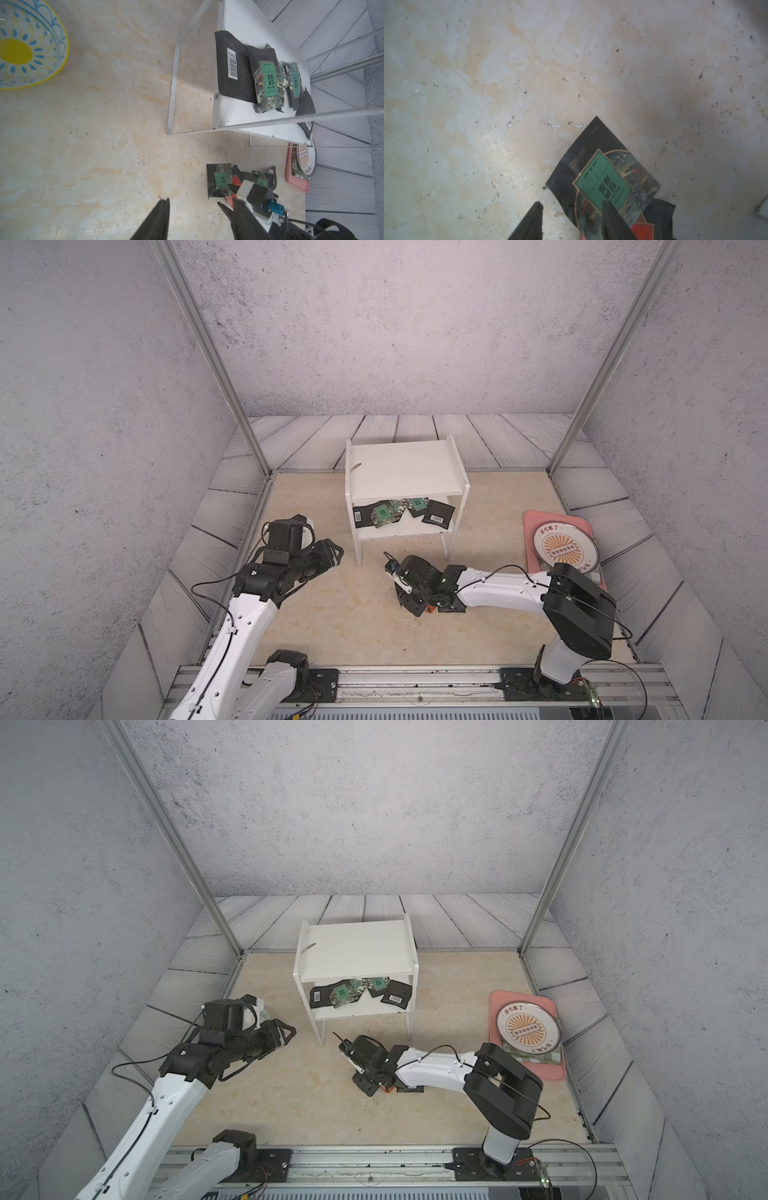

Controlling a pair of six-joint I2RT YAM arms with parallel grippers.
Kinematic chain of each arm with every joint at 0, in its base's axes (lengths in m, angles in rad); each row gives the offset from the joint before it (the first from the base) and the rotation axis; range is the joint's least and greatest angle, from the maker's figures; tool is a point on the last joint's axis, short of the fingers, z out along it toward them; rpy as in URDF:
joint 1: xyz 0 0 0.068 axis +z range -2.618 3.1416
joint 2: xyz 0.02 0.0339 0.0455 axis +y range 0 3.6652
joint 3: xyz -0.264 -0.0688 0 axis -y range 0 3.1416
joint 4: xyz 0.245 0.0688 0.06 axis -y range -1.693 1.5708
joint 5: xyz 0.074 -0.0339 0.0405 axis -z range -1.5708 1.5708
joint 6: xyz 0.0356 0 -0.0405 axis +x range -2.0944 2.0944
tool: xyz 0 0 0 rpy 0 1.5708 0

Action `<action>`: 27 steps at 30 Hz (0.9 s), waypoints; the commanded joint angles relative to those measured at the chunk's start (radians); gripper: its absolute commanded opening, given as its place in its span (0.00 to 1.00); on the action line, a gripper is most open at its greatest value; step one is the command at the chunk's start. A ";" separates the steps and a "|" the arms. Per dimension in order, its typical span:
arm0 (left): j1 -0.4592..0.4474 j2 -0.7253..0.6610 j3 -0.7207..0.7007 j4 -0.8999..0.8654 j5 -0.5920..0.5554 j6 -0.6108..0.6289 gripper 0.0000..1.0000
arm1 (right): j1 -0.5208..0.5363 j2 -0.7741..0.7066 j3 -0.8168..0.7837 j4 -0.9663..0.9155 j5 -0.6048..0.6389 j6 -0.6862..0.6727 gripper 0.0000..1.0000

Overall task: Remove the tea bags from the shelf
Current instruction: Place the tea bag at the center of the board.

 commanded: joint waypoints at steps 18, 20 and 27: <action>0.009 0.031 0.105 -0.032 0.043 -0.009 0.55 | 0.011 -0.311 0.187 -0.285 0.060 0.017 0.52; 0.009 0.038 0.120 -0.045 0.042 -0.010 0.55 | 0.009 -0.331 0.226 -0.321 0.061 0.027 0.54; 0.027 0.088 0.175 -0.052 0.097 -0.021 0.58 | -0.037 -0.364 0.421 -0.462 -0.017 0.059 0.58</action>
